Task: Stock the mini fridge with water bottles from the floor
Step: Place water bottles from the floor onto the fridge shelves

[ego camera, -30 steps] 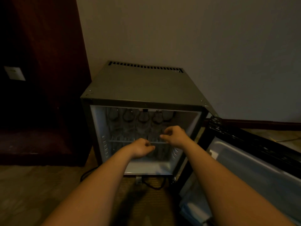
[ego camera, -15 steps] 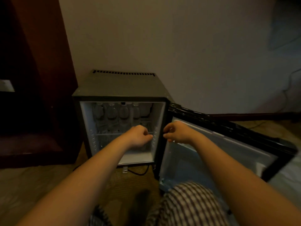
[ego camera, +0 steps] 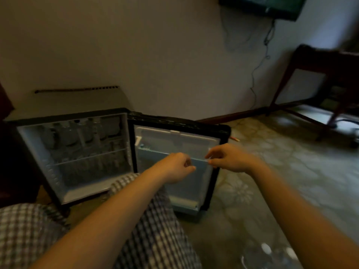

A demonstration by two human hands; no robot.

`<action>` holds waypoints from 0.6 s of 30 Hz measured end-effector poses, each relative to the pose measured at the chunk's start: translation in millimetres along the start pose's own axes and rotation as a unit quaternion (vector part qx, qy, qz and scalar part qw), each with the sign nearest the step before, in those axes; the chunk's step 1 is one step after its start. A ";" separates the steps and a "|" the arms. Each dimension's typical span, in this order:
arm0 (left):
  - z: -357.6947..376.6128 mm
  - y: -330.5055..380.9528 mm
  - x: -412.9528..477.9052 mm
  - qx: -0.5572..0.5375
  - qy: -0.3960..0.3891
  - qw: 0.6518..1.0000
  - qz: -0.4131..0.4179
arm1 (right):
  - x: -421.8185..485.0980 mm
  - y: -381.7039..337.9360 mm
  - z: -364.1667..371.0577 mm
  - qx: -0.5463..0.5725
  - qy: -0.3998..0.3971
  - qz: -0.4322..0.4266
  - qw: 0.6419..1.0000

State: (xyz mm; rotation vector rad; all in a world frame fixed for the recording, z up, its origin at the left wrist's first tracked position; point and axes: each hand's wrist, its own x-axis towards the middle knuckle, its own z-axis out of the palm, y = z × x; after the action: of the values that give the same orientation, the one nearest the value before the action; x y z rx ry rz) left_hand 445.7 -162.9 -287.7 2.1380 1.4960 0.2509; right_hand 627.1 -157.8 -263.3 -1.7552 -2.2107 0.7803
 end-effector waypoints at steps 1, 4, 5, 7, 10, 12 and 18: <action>10.4 2.3 -1.4 0.008 -0.009 1.000 0.004 | -7.5 9.4 2.3 0.005 0.008 0.000 1.000; 58.4 25.4 1.6 0.012 -0.060 0.998 0.028 | -47.2 61.3 16.4 0.043 0.029 0.038 0.998; 71.8 32.0 1.5 0.008 -0.070 0.997 0.033 | -57.9 75.3 23.3 0.049 0.030 0.055 0.997; 106.0 51.0 2.1 0.005 -0.102 0.994 0.040 | -83.1 111.3 41.2 0.072 0.027 0.096 0.992; 152.1 73.5 2.4 -0.011 -0.160 0.986 0.034 | -116.4 159.6 72.5 0.087 0.019 0.166 0.982; 178.8 84.8 2.0 -0.026 -0.189 0.981 0.036 | -135.9 186.0 93.8 0.100 0.013 0.204 0.974; 246.2 91.7 1.2 -0.091 -0.256 0.962 -0.009 | -164.3 236.5 150.2 0.161 0.064 0.310 0.935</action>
State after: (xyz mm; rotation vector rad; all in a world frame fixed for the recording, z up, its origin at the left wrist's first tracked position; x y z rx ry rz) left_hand 627.3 -260.4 -450.7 1.8536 1.1405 -0.1603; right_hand 797.8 -319.4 -487.4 -2.2535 -1.3356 1.0382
